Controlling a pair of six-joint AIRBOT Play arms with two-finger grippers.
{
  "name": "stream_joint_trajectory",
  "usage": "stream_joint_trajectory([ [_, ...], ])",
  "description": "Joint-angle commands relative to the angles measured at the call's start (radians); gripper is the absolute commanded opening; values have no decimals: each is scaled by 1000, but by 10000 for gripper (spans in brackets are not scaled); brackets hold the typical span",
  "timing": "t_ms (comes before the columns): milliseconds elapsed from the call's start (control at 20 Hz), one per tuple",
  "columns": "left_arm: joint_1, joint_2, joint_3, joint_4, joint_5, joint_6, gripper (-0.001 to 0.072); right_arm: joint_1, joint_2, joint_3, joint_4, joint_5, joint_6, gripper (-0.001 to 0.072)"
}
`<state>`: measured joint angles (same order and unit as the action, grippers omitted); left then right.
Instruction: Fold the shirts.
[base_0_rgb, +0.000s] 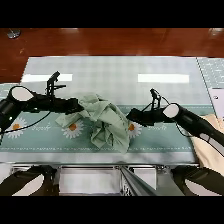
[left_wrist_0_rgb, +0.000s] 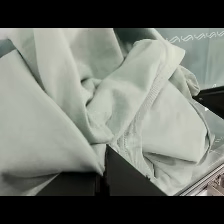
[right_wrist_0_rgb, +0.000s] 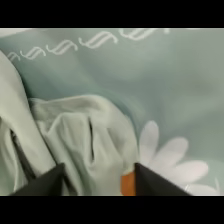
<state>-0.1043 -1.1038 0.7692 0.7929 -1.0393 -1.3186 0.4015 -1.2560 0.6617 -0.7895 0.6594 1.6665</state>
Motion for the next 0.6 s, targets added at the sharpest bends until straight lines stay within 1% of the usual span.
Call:
stream_joint_trajectory([
  [0, 4, 1, 6, 0, -9, 2, 27, 5, -111, 66, 59, 22, -50, 298],
  [50, 4, 1, 7, -1, -8, 2, 27, 5, -122, 69, 68, 23, -63, 162],
  [150, 6, 1, 13, -2, 2, 2, 27, 5, -125, 73, 108, 31, -145, 23],
  [250, 26, 4, 81, -32, -4, 2, 27, -27, -116, 140, 91, 90, -204, 22],
  [350, 63, 28, 230, -115, 3, 5, 27, -90, -52, 293, 45, 130, -211, 21],
  [450, 101, 53, 439, -154, 54, 17, 26, -166, 34, 531, -51, 165, -173, 21],
  [550, 147, 63, 658, -130, 69, 14, 26, -223, 119, 787, -175, 216, -135, 21],
])
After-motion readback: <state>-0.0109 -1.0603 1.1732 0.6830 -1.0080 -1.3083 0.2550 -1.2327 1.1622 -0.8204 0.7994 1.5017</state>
